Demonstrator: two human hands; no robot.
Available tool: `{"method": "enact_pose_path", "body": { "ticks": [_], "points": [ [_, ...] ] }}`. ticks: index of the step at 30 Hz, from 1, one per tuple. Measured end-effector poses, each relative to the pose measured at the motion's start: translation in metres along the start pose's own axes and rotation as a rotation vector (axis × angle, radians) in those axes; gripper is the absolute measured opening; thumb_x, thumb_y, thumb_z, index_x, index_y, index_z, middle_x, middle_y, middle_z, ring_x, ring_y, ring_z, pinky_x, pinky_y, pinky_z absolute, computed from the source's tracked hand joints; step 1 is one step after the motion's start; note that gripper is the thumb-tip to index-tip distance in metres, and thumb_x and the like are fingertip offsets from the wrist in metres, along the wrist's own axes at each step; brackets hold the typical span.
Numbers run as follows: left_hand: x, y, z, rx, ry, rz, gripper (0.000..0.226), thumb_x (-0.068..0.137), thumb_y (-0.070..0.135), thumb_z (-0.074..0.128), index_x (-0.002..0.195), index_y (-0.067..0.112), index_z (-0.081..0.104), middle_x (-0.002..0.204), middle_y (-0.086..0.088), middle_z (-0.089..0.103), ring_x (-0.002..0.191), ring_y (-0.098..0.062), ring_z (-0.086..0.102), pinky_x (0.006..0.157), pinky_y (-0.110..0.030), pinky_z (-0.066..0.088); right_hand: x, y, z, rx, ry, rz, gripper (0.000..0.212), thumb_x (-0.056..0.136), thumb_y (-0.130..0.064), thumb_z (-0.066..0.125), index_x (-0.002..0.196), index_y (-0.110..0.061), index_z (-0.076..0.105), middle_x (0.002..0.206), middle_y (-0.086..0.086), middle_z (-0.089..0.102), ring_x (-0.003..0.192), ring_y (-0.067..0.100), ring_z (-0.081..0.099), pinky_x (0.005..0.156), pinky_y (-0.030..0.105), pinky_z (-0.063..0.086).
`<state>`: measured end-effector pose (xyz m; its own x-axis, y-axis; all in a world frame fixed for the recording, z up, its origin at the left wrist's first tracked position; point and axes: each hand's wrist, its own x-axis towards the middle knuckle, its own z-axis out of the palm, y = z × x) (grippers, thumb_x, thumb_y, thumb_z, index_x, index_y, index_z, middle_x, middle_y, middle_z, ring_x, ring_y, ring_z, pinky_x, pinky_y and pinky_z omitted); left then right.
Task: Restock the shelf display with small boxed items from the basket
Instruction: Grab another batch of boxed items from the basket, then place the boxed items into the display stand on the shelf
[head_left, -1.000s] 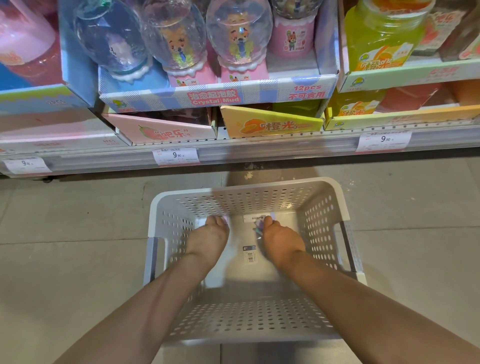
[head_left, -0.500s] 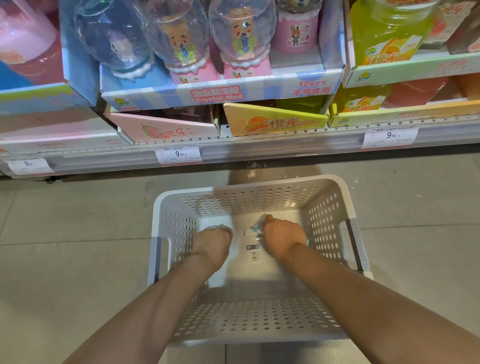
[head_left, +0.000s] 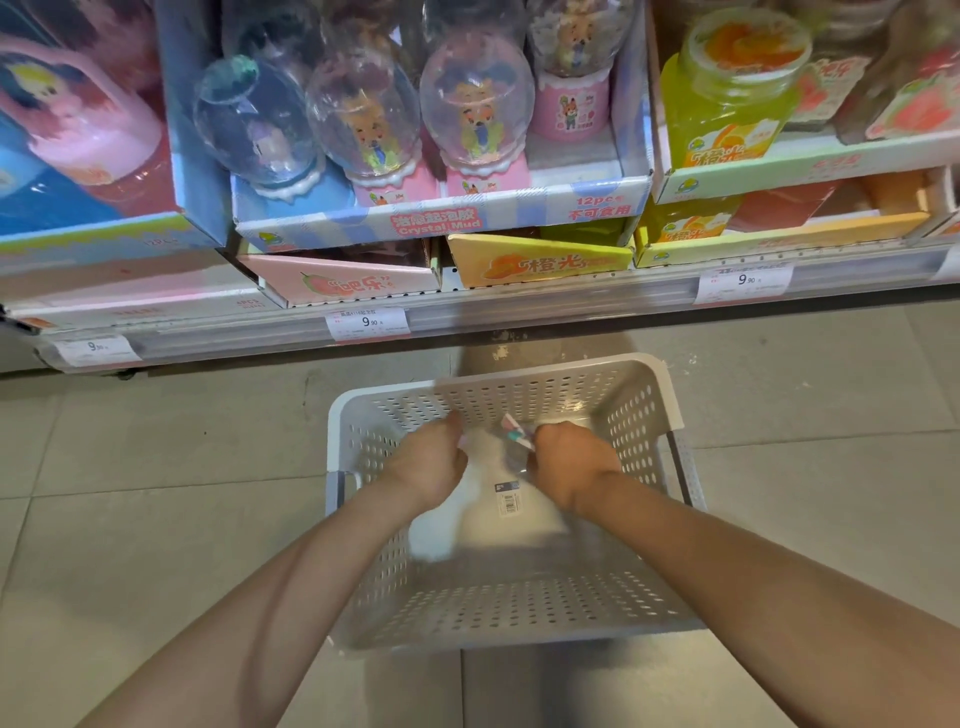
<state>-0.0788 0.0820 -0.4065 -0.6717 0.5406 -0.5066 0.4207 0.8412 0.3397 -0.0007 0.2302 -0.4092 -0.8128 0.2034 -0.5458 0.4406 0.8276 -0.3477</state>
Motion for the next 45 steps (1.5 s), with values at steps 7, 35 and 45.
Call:
{"method": "enact_pose_path", "body": {
  "ticks": [7,35,45],
  "points": [
    [-0.057,0.043,-0.086,-0.245,0.095,-0.001,0.010,0.086,0.009,0.050,0.093,0.008,0.059,0.089,-0.007,0.062,0.084,-0.026,0.056,0.063,-0.024,0.031,-0.067,-0.025,-0.083,0.217,-0.034,-0.029,0.024,0.088,-0.030,0.047,0.079,-0.010,0.056,0.084,0.019,0.063,0.078,0.032,0.060,0.067,0.032,0.047],
    [-0.438,0.285,-0.660,-0.042,0.149,0.444,0.018,0.079,0.024,0.071,0.070,0.008,0.070,0.058,-0.004,0.062,0.057,-0.008,0.047,0.058,-0.020,0.037,-0.466,-0.274,-0.639,0.153,0.225,-0.544,0.021,0.077,-0.022,0.069,0.063,-0.010,0.058,0.051,-0.001,0.048,0.050,0.009,0.045,0.048,0.023,0.030],
    [-0.529,0.319,-0.760,-0.672,0.188,0.344,0.024,0.075,0.013,0.075,0.060,0.014,0.056,0.048,-0.004,0.044,0.036,-0.013,0.026,0.041,-0.016,0.017,-0.566,-0.322,-0.727,0.845,0.401,-0.534,0.019,0.086,-0.030,0.059,0.070,-0.020,0.057,0.039,-0.008,0.041,0.038,0.008,0.027,0.039,0.017,0.019]
  ]
}}
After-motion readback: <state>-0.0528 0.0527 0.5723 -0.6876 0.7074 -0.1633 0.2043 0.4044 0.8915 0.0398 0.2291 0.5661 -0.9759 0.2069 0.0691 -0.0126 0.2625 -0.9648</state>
